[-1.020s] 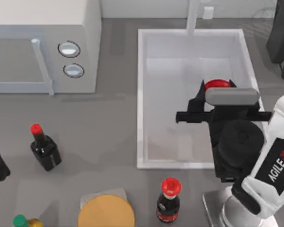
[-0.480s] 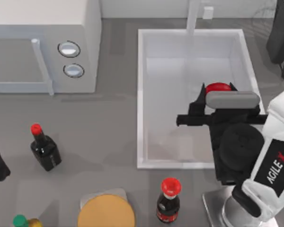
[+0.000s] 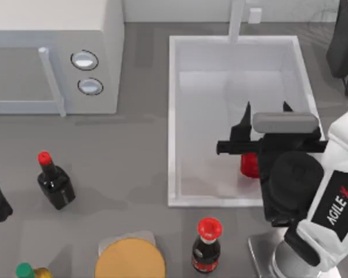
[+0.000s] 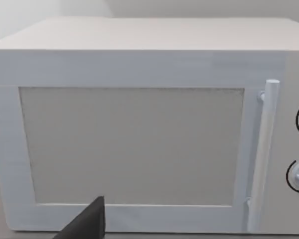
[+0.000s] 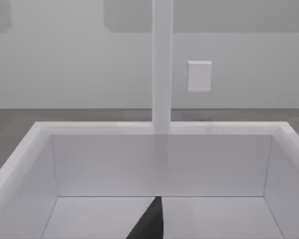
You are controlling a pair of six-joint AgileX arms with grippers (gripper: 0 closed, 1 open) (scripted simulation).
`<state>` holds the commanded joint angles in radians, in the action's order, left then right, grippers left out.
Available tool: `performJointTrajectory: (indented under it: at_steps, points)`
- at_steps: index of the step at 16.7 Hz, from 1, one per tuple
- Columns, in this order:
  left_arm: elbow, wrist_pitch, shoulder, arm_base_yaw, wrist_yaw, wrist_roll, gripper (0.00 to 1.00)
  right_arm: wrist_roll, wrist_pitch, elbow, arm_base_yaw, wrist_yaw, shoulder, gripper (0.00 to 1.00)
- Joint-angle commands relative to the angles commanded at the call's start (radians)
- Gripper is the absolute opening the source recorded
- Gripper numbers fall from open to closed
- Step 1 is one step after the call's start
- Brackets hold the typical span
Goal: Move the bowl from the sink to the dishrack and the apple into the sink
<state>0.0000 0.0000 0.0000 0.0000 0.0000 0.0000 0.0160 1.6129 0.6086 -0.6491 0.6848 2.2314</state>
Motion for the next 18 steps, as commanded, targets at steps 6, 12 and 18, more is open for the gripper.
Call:
performJointTrajectory:
  at_steps: [6,12,18]
  points:
    - [0.0,0.0,0.0,0.0,0.0,0.0,1.0,0.0,0.0,0.0,0.0,0.0,0.0,1.0]
    - [0.0,0.0,0.0,0.0,0.0,0.0,1.0,0.0,0.0,0.001,-0.001,0.0,0.0,1.0]
    - [0.0,0.0,0.0,0.0,0.0,0.0,1.0,0.024,-0.162,-0.14,0.099,-0.143,-0.211,1.0]
